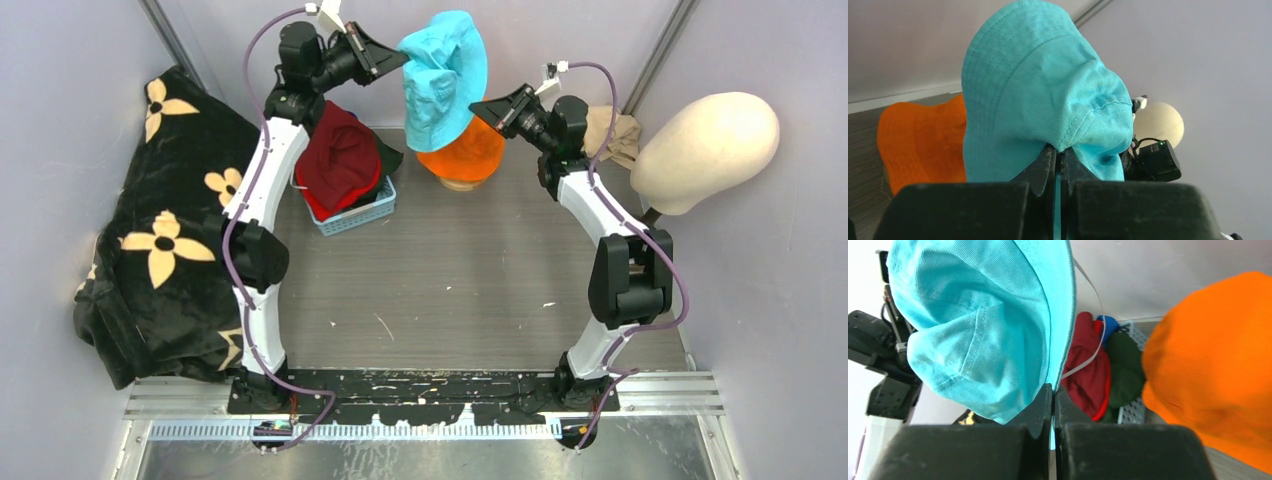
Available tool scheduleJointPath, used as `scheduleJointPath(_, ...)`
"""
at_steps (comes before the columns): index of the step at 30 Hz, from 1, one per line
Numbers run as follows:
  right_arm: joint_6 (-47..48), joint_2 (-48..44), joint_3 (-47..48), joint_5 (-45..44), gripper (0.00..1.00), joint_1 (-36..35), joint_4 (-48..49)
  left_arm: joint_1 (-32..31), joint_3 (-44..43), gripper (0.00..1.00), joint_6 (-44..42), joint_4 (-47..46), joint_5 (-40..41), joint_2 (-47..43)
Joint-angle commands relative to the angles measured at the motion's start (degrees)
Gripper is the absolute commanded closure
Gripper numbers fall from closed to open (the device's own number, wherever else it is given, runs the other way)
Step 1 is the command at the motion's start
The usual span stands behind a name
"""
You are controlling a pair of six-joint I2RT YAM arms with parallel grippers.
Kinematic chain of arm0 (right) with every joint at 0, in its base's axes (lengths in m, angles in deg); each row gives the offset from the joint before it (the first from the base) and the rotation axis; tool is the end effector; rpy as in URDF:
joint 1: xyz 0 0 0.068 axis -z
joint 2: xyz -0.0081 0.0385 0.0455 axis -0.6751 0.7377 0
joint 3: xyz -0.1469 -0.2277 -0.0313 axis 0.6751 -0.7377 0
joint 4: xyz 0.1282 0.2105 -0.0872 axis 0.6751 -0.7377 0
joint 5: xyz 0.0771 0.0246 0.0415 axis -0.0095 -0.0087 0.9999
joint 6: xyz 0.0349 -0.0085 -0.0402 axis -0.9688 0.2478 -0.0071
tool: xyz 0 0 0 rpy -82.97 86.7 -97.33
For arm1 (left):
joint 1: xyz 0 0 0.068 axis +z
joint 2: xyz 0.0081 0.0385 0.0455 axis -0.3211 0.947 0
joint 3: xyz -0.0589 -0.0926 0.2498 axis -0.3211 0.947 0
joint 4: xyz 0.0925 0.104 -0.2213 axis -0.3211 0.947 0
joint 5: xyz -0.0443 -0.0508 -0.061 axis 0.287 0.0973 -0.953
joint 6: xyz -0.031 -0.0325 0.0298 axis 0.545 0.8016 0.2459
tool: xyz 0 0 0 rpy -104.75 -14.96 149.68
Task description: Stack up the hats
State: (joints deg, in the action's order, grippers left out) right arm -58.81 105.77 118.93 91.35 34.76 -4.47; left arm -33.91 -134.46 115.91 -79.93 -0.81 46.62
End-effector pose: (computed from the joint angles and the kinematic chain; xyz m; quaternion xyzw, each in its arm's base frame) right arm 0.4070 0.0753 0.3602 0.0397 0.6565 0.5426 0.5226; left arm 0.4487 -0.1438 0.4695 0.0190 0.6796 -0.5638 0.4690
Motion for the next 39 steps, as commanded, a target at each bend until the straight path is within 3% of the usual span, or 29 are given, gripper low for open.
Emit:
scheduleJointPath(1, 7.2, -3.8, 3.1, -2.8, 0.99, 1.5, -7.5, -2.1, -6.2, 1.0, -2.9, 4.1, 3.8, 3.6)
scheduleJointPath(8, 10.1, -4.0, 4.5, -3.4, 0.99, 4.1, -12.4, -4.9, -14.3, 1.0, -6.3, 12.9, 10.7, 9.8)
scheduleJointPath(15, 12.3, -2.6, 7.2, -4.1, 0.99, 5.8, -16.8, -5.4, -14.4, 1.0, -7.3, 15.3, 14.8, 11.3)
scheduleJointPath(24, 11.4, 1.4, 11.8, -1.3, 0.99, 6.1, -17.8, -5.5, -12.4, 1.0, -11.5, 20.0, 22.4, 7.3)
scheduleJointPath(39, 12.5, 7.5, 21.3, 6.0, 0.99, 4.2, -22.1, -5.6, -15.2, 1.0, -12.7, 22.9, 24.2, 3.8)
